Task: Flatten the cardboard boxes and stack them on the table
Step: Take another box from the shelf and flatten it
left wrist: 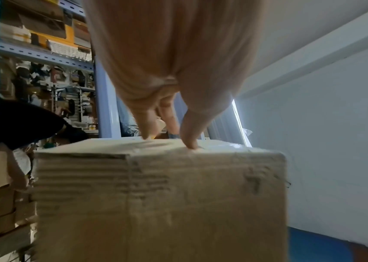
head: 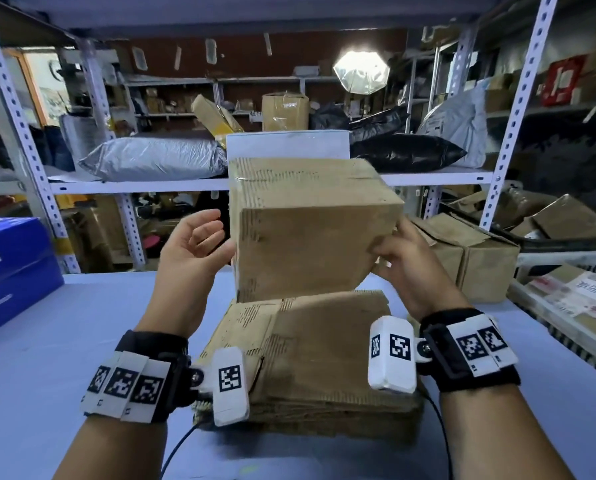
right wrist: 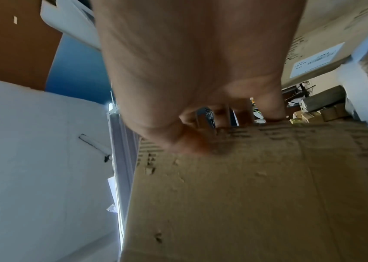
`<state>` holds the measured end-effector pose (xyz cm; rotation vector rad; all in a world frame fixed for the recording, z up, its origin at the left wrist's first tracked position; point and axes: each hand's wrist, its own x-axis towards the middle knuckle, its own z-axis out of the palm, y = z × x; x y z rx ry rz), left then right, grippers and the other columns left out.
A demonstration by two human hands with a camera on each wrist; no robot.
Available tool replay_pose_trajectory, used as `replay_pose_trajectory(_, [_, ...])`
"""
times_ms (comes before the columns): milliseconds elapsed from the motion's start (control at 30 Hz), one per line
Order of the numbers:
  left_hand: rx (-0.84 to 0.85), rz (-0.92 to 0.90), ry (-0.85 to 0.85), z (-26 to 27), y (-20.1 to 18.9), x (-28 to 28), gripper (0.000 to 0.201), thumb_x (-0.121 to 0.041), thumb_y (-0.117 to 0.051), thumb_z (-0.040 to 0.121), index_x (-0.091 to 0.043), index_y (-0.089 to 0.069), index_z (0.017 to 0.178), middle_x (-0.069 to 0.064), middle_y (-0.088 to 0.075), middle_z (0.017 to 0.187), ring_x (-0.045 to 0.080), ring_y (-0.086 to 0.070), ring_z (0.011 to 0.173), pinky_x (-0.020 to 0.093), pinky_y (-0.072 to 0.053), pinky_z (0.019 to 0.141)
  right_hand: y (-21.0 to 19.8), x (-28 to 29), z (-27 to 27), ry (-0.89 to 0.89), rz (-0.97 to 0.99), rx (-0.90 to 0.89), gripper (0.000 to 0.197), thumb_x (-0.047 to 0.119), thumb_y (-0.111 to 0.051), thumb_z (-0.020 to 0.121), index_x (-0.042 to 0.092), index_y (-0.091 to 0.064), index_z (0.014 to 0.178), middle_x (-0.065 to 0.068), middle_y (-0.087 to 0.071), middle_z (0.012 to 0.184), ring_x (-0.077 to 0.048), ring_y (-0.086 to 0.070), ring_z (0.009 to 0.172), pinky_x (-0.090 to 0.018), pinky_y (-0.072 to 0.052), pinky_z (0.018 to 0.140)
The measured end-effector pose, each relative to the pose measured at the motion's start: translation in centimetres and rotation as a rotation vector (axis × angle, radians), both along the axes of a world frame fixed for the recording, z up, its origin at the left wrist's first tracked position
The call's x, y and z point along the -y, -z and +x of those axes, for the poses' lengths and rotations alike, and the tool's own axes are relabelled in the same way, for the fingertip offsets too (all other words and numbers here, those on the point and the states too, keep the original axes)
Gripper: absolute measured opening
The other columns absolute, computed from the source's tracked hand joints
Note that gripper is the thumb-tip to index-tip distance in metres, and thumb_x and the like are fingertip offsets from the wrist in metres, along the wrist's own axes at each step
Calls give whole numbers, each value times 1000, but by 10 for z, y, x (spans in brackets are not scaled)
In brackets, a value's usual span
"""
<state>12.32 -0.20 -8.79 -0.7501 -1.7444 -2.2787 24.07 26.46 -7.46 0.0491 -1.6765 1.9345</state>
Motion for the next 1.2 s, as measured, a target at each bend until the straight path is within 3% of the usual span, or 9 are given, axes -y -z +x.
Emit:
replay_pose_trajectory(67, [94,-184,-85,2,-3,1,80,-56,-84,62,-43,-54,135,3,-55,143,19,-55,131,44,-46,107,-2,-3,2,-76,-127,-86,23,13,-40,100,18,-62,106,4,-69,84,-11,-65,73,-29,-54,67])
replay_pose_trajectory(167, [285,-317,29,8,-3,-2,119,-76,-77,56,-25,-35,155,9,-53,148,25,-64,116,45,-52,98,-1,-7,6,-137,-223,-96,49,57,-37,101,24,-66,123,-1,-71,120,-18,-70,108,-42,-58,89])
replay_pose_trajectory(367, [332,-18,274,13,4,2,54,-38,-74,83,-11,-66,128,15,-74,120,27,-75,96,36,-62,76,10,-15,2,-5,-209,63,36,44,-50,101,21,-67,123,-1,-72,118,-22,-67,112,-47,-53,98])
replay_pose_trajectory(533, [387,125,341,14,1,7,45,-20,-72,81,-3,-67,122,18,-75,114,30,-77,92,38,-63,70,22,-18,-6,240,145,185,22,19,-48,102,17,-68,94,0,-70,85,-19,-58,87,-33,-55,79])
replay_pose_trajectory(600, [336,93,312,19,2,5,42,-18,-73,79,-3,-69,118,17,-76,111,28,-77,90,35,-62,66,23,-12,-7,256,204,167,29,12,-47,101,25,-73,103,-2,-75,91,-18,-59,85,-39,-52,80])
replay_pose_trajectory(800, [249,65,207,24,9,1,34,-21,-74,77,-12,-72,110,9,-78,109,18,-77,91,29,-61,66,13,21,-1,160,294,195,40,59,-37,101,39,-70,112,30,-69,102,14,-60,97,-27,-44,95])
replay_pose_trajectory(933, [218,54,173,28,10,-5,35,-21,-73,80,-11,-70,113,9,-78,110,18,-75,92,33,-63,70,12,45,5,134,464,153,74,88,-43,76,37,-60,127,25,-67,117,13,-57,107,-14,-43,95])
replay_pose_trajectory(1033, [200,51,175,34,12,-11,29,-13,-69,90,-8,-68,119,10,-77,110,21,-75,94,36,-63,75,18,55,6,354,582,149,66,79,-68,66,46,-50,121,27,-64,112,13,-58,100,-11,-44,81])
replay_pose_trajectory(1200, [178,58,174,44,18,-20,25,-7,-68,92,-2,-68,117,11,-78,103,20,-76,87,29,-60,67,28,59,7,573,663,208,93,77,-75,61,28,-43,133,12,-62,120,-9,-57,103,-28,-42,77])
